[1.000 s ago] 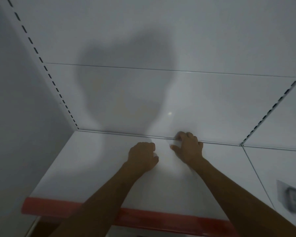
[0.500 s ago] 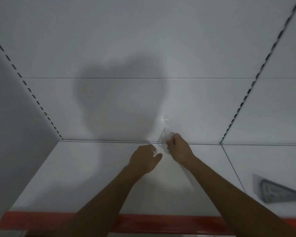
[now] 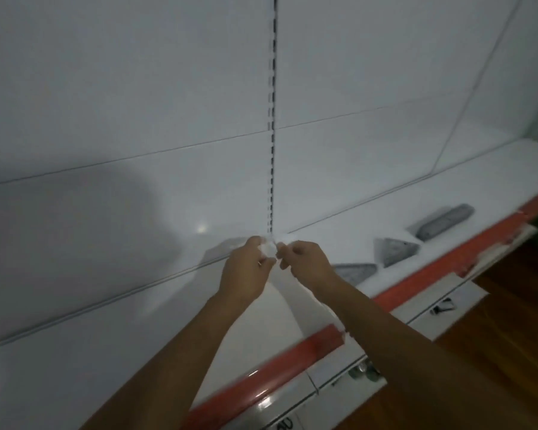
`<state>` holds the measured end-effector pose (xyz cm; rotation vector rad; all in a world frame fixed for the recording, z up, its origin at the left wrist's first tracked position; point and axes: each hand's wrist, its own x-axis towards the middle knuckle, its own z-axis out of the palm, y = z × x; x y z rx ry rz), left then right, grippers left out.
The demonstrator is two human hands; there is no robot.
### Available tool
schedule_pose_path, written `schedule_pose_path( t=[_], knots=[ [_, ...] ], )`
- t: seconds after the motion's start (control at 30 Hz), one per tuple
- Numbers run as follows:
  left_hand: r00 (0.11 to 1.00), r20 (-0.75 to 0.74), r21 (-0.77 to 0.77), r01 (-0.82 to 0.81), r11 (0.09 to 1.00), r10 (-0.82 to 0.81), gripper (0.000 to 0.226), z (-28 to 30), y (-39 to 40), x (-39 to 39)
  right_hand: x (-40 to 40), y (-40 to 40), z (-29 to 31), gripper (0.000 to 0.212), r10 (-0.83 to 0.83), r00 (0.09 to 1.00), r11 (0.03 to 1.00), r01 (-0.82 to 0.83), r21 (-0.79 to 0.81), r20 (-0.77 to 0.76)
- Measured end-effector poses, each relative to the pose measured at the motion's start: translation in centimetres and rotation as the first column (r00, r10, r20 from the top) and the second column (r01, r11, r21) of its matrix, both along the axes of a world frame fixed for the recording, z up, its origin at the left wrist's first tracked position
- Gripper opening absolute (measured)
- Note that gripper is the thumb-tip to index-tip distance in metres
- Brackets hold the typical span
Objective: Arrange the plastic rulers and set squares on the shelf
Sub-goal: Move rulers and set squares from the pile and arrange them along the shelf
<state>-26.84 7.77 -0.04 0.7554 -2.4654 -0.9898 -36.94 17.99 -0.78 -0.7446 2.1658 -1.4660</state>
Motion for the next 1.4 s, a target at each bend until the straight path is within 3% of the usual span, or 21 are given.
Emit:
schedule_pose_path(
  t=[0.2, 0.33, 0.5, 0.7, 0.87, 1.13, 1.4],
  knots=[
    [0.936, -0.076, 0.102, 0.35, 0.931, -0.343, 0.035, 0.6, 8.3, -6.7, -3.4, 11.5, 0.7, 0.022, -0.362, 0.926, 0.931, 0.354, -0.086, -0.104],
    [0.864, -0.098, 0.122, 0.503, 0.856, -0.494, 0.034, -0.2, 16.3, -10.0, -4.5, 21.1, 0.6, 0.039, -0.568, 0.79, 0.819, 0.57, -0.065, -0.231],
    [0.78, -0.081, 0.145, 0.626, 0.767, -0.621, 0.038, -0.8, 26.1, -13.5, -5.9, 31.9, -0.5, 0.031, -0.534, 0.697, 0.761, 0.643, 0.088, -0.478],
    [0.742, -0.07, 0.173, 0.667, 0.725, -0.667, 0.034, 0.1, 35.8, -18.9, -10.2, 42.3, -1.2, 0.029, -0.534, 0.676, 0.719, 0.679, 0.148, -0.509],
    [0.709, -0.024, 0.135, 0.7, 0.701, -0.704, 0.047, 0.9, 42.4, -24.1, -15.2, 49.0, 0.3, 0.026, -0.539, 0.651, 0.687, 0.707, 0.168, -0.535],
    [0.777, -0.019, 0.081, 0.629, 0.773, -0.63, 0.039, 0.9, 46.5, -31.2, -23.1, 53.0, 0.8, 0.023, -0.489, 0.687, 0.729, 0.66, 0.181, -0.537],
    [0.792, -0.048, 0.069, 0.61, 0.789, -0.608, 0.04, 1.3, 46.5, -40.2, -31.9, 52.9, 1.3, 0.023, -0.494, 0.692, 0.726, 0.662, 0.188, -0.527]
  ],
)
